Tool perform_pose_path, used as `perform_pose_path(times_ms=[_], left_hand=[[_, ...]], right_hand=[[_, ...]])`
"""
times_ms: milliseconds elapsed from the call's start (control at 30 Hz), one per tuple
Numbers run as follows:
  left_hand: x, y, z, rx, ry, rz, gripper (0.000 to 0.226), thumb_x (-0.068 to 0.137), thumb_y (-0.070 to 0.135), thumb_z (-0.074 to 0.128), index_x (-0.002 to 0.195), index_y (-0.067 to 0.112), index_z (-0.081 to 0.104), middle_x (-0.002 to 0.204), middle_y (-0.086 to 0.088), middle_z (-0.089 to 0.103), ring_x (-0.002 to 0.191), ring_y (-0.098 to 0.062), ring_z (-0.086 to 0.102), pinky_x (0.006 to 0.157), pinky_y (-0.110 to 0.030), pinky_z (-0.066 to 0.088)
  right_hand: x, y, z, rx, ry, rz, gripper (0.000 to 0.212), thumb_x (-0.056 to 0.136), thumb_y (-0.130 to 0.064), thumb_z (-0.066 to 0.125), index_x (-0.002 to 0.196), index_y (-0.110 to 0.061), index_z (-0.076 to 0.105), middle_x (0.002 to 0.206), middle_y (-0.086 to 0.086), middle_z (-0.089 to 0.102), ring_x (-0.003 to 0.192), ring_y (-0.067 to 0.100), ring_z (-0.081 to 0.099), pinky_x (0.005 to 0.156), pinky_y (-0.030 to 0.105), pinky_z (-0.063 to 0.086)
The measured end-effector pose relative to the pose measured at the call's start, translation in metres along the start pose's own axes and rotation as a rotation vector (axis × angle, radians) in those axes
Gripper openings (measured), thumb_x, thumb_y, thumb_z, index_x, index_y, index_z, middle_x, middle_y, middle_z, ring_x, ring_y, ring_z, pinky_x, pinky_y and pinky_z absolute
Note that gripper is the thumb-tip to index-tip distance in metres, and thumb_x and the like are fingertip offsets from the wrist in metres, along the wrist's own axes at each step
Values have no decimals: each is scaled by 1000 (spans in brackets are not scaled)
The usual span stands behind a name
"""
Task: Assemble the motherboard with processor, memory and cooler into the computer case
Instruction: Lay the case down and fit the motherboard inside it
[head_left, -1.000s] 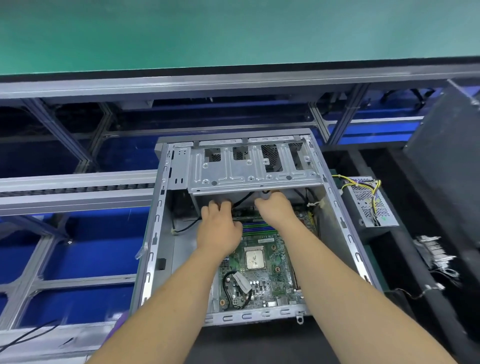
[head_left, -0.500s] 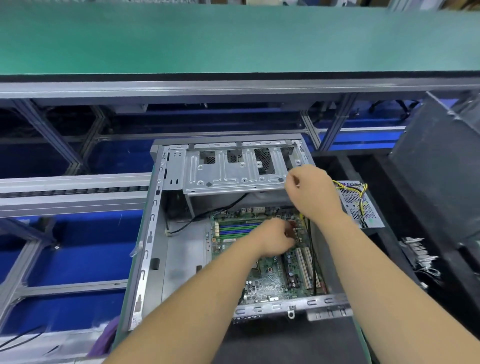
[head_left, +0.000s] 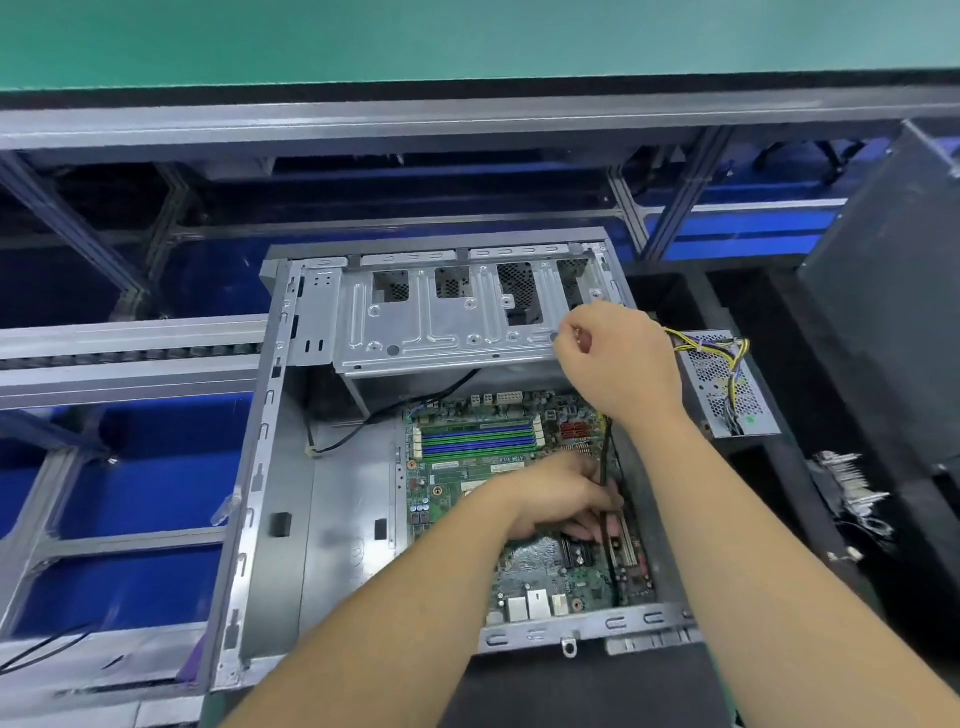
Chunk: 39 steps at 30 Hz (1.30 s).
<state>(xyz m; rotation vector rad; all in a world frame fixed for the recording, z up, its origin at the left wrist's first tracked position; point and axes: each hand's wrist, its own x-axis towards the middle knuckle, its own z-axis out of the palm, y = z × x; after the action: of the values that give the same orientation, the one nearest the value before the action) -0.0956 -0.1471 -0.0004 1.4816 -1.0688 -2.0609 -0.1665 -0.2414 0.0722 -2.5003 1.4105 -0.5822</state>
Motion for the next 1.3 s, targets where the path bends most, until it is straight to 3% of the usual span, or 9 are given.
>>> perform_pose_path(times_ms=[133,233,467,633,733,833,1000,1133,1300], left_hand=[[-8,0,-20,110,23,-25,7,97,5,58,92,9,60,87,-9,73,66,-13,64,60,-20,52],[-17,9,-44,309,82,-12,8,95,6,61,94,4,68,94,-14,75,73,-14,68,69,-25,57],[-61,4,-103,857,465,69,32,97,29,55,66,19,56,59,5,55,50,-9,46,52,-26,37],[-70,-15,-102,884,589,91,22,92,25,51,70,24,53,67,3,60,69,-24,57,64,-34,47],[-72,-21,-109,860,587,93,23,94,23,51,71,27,53,70,4,59,73,-23,56,69,-35,50],[-73,-24,-116,834,607,95,23,98,29,51,78,22,59,69,1,60,71,-23,57,72,-38,52],[-64,-30,-115,699,680,120,22,98,31,53,80,22,60,61,5,54,60,-18,49,62,-32,45],[-57,-35,-117,785,713,94,23,97,35,50,78,25,58,61,6,54,61,-16,52,61,-31,45],[-51,-38,-119,824,803,79,29,95,37,49,67,31,50,58,8,56,62,-15,56,58,-28,46]], right_hand=[[0,1,2,-27,11,-21,24,94,-26,53,71,-24,50,66,-8,45,64,16,44,50,24,24],[1,1,6,-131,10,-50,22,96,-26,50,79,-16,60,76,-2,57,68,23,52,53,31,36],[-27,-22,23,-12,171,-267,15,87,-10,58,73,-5,61,55,6,53,45,30,47,41,30,34],[-38,-33,36,265,-145,-333,15,81,-22,52,77,-14,65,60,-3,59,53,25,54,52,34,48],[-43,-42,53,217,-773,-246,17,91,-32,56,83,-23,69,68,-10,61,68,16,58,74,34,52],[-52,-47,74,210,-1135,-291,27,92,-46,66,102,-22,75,62,-19,59,63,0,57,57,23,42],[-55,-42,85,292,-1309,-251,44,88,-53,70,122,-24,69,54,-35,56,48,-17,49,53,15,35],[-53,-41,85,329,-1366,-248,13,91,-37,72,91,-25,70,56,-26,59,47,-9,49,57,18,39],[-50,-41,88,313,-1417,-224,13,89,-25,71,80,-16,66,48,-21,51,43,-4,42,58,25,39]])
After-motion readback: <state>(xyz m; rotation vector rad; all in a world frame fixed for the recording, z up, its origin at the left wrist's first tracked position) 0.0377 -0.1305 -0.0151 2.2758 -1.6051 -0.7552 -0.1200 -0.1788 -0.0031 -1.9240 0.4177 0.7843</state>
